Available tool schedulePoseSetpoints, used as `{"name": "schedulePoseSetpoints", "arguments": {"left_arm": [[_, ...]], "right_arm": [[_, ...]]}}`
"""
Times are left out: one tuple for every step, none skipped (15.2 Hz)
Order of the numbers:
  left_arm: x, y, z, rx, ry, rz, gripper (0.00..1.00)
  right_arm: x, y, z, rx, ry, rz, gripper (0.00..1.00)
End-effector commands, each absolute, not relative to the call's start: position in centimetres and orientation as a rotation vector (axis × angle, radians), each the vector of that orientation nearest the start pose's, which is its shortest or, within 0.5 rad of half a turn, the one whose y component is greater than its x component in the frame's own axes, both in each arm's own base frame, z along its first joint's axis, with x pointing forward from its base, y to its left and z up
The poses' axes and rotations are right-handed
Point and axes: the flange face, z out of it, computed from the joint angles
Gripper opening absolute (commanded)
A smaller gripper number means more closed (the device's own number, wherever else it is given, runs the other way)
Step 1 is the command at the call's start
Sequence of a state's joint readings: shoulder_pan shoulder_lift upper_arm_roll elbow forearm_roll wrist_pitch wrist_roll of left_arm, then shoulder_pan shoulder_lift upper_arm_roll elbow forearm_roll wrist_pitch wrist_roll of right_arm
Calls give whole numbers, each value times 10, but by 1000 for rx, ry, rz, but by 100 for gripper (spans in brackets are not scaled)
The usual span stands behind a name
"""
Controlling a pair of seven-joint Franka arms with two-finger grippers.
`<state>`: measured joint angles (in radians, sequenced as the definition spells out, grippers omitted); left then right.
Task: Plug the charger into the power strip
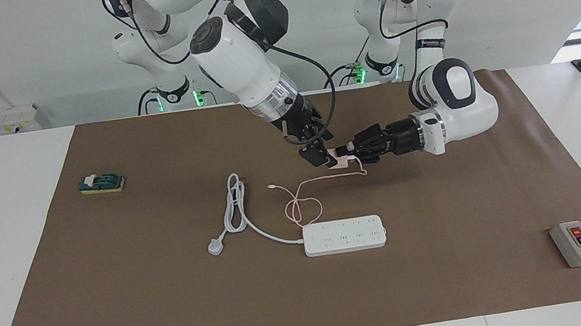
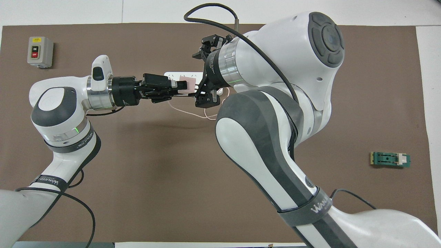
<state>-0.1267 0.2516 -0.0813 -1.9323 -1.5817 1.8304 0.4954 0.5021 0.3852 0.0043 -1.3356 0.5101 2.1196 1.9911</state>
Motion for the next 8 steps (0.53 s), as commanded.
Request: {"name": "schedulePoseSetpoints", "arguments": {"left_arm": [[585, -202, 404, 1711, 109, -60, 0], [585, -201, 403, 1738, 101, -56, 0], [586, -198, 403, 1795, 64, -47, 0], [587, -197, 405, 1851, 13, -48, 0], [585, -196, 406, 1901, -41, -58, 0], [583, -197, 403, 1949, -89, -74, 0], [580, -197, 402, 1991, -129, -87, 0], [580, -196, 402, 2020, -155, -90, 0]], "right_arm": [[612, 356, 560, -1757, 1903, 450, 100], [612, 354, 559, -1762, 1908, 452, 100], [613, 349, 558, -1769, 1916, 453, 100], [616, 341, 559, -1769, 1926, 446, 100], [616, 336, 558, -1792, 1922, 448, 100], [616, 330, 561, -1815, 1906, 445, 100], [618, 320, 561, -1832, 1901, 445, 100], [620, 309, 564, -1859, 1888, 439, 100]]}}
